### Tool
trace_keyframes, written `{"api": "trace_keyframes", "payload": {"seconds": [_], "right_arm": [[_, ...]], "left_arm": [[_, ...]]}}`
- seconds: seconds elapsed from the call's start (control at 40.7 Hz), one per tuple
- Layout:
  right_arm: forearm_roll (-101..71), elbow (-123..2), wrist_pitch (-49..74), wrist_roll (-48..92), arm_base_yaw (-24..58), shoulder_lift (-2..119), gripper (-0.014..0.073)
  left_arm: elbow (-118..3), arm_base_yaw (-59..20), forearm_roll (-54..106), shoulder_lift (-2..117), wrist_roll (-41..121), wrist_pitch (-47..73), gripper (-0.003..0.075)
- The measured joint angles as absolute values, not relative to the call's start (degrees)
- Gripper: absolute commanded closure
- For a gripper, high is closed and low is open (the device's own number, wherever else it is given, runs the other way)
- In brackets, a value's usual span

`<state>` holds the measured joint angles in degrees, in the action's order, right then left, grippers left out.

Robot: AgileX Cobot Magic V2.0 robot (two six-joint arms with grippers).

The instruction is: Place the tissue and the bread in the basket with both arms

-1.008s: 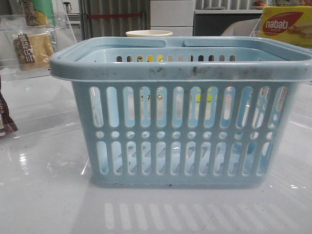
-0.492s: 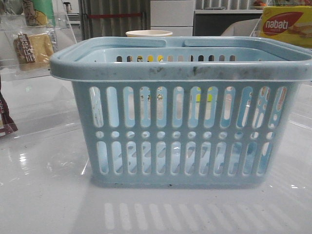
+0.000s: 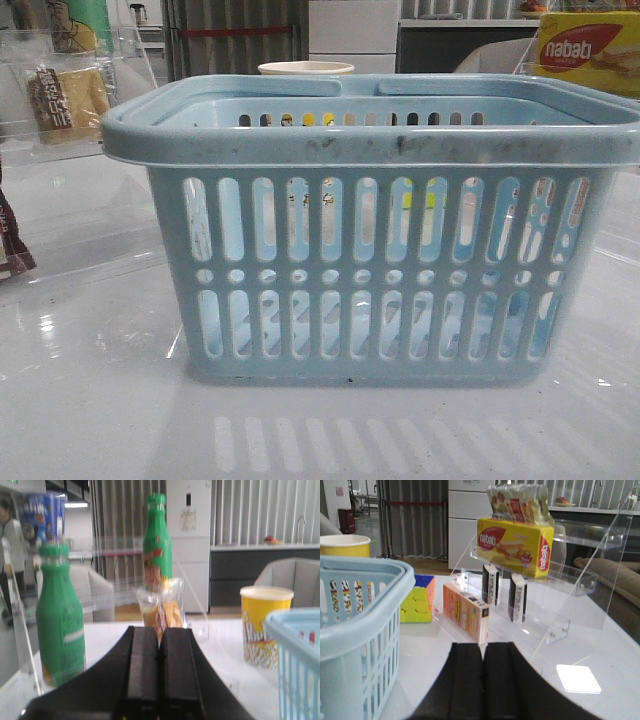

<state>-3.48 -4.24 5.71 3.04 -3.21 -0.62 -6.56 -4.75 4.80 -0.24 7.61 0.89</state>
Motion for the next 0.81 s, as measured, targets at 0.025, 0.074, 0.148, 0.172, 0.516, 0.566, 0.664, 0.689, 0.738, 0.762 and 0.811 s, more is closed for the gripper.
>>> {"api": "trace_keyframes", "payload": {"seconds": [0.025, 0.074, 0.148, 0.172, 0.516, 0.566, 0.664, 0.689, 0.738, 0.762, 0.811], "right_arm": [[-3.5, -6.0, 6.7, 3.0, -3.2, -0.6, 0.0540], [-3.5, -8.3, 8.2, 3.0, -3.2, -0.6, 0.0540], [-3.5, -12.6, 11.2, 3.0, -3.2, -0.6, 0.0540], [-3.5, -13.7, 12.1, 3.0, -3.2, -0.6, 0.0540], [-3.6, -31.5, 29.5, 3.0, -3.2, 9.5, 0.0540], [-3.6, -33.3, 31.7, 3.0, -3.2, 12.0, 0.0540], [-3.6, -35.5, 35.6, 3.0, -3.2, 17.1, 0.0540], [-3.6, -35.7, 36.2, 3.0, -3.2, 18.5, 0.0540], [-3.6, -36.1, 37.3, 3.0, -3.2, 20.8, 0.0540], [-3.6, -36.2, 38.0, 3.0, -3.2, 22.1, 0.0540], [-3.6, -36.3, 39.0, 3.0, -3.2, 24.2, 0.0540]], "left_arm": [[-8.6, -4.8, 4.8, -0.2, 7.6, 1.9, 0.0627], [-11.5, -4.8, 4.8, -0.2, 7.6, 3.9, 0.0627], [-16.1, -4.8, 4.8, 0.9, 7.6, 7.4, 0.0627], [-17.9, -4.8, 4.8, 1.7, 7.6, 8.9, 0.0627], [-34.0, -4.8, 4.8, 16.7, 7.6, 23.4, 0.0627], [-35.0, -4.8, 4.8, 18.3, 7.6, 24.5, 0.0627], [-35.9, -4.8, 4.8, 20.9, 7.6, 25.8, 0.0627], [-35.9, -4.8, 4.8, 21.6, 7.6, 26.1, 0.0627], [-35.9, -4.8, 4.8, 22.7, 7.6, 27.1, 0.0627], [-35.9, -4.8, 4.8, 23.3, 7.6, 27.6, 0.0627], [-36.0, -4.8, 4.8, 24.3, 7.6, 29.0, 0.0627]]}}
